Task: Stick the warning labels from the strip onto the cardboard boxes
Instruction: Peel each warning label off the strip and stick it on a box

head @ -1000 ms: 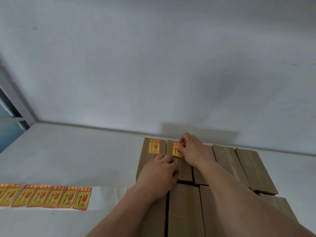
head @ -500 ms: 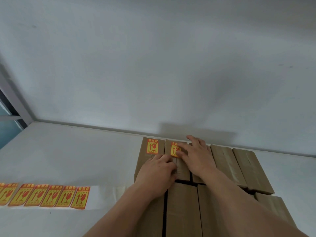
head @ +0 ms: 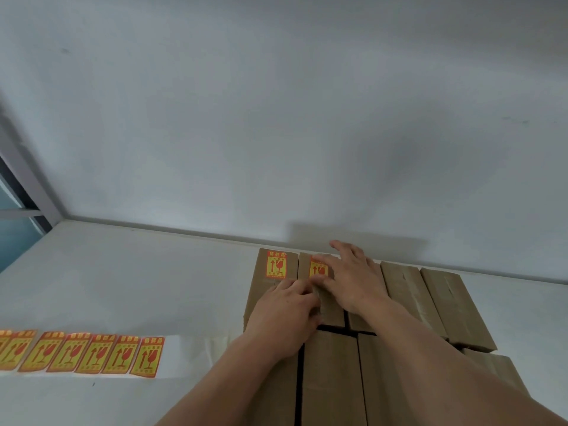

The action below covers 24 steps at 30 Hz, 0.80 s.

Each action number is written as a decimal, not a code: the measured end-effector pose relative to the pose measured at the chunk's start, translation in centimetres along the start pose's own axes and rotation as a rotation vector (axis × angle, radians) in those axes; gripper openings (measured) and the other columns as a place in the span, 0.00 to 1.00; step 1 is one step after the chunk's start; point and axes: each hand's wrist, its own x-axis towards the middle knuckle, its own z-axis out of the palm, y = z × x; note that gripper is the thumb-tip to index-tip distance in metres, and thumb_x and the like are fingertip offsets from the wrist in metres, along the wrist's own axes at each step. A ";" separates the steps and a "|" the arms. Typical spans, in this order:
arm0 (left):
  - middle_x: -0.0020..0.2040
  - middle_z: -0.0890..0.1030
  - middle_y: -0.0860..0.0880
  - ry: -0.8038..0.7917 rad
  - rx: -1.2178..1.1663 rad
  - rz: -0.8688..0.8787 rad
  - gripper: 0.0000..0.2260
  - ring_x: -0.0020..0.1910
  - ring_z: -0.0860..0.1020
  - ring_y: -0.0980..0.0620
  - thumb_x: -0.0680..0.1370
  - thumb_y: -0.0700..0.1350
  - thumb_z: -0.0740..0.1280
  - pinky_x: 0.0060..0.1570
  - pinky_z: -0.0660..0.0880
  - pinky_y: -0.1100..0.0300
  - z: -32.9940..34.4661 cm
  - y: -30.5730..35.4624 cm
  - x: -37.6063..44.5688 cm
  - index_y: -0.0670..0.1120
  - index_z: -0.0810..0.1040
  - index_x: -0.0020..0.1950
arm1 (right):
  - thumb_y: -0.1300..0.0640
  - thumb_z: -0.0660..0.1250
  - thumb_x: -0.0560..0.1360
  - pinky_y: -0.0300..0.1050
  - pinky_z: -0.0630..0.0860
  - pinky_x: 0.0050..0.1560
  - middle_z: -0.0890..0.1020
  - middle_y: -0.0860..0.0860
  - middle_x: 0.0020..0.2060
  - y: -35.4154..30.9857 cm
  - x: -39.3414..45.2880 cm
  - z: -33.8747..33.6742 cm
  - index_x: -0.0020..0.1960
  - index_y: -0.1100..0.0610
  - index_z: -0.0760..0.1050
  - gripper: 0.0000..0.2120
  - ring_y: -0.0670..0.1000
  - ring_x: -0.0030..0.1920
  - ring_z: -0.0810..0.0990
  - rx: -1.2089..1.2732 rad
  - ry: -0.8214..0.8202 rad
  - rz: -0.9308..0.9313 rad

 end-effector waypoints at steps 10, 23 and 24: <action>0.67 0.71 0.55 -0.012 0.011 -0.002 0.14 0.66 0.65 0.52 0.81 0.55 0.58 0.67 0.64 0.53 0.2 -0.1 0.1 0.55 0.75 0.64 | 0.33 0.55 0.76 0.58 0.46 0.75 0.50 0.46 0.78 0.0 0.1 0.8 0.73 0.34 0.59 0.26 0.54 0.77 0.43 0.008 -0.099 0.027; 0.63 0.72 0.55 -0.027 -0.003 -0.020 0.15 0.64 0.66 0.52 0.80 0.55 0.58 0.64 0.67 0.54 0.2 -0.1 0.1 0.54 0.75 0.64 | 0.26 0.53 0.71 0.59 0.49 0.75 0.52 0.48 0.78 1.5 -0.6 0.7 0.75 0.37 0.56 0.35 0.55 0.77 0.46 0.019 -0.102 0.118; 0.63 0.72 0.55 -0.030 -0.003 -0.020 0.15 0.64 0.65 0.52 0.80 0.55 0.58 0.64 0.67 0.54 0.2 -0.1 0.1 0.54 0.75 0.64 | 0.26 0.53 0.71 0.59 0.48 0.75 0.52 0.48 0.78 1.5 -0.6 0.8 0.75 0.37 0.56 0.35 0.55 0.77 0.46 0.016 -0.105 0.120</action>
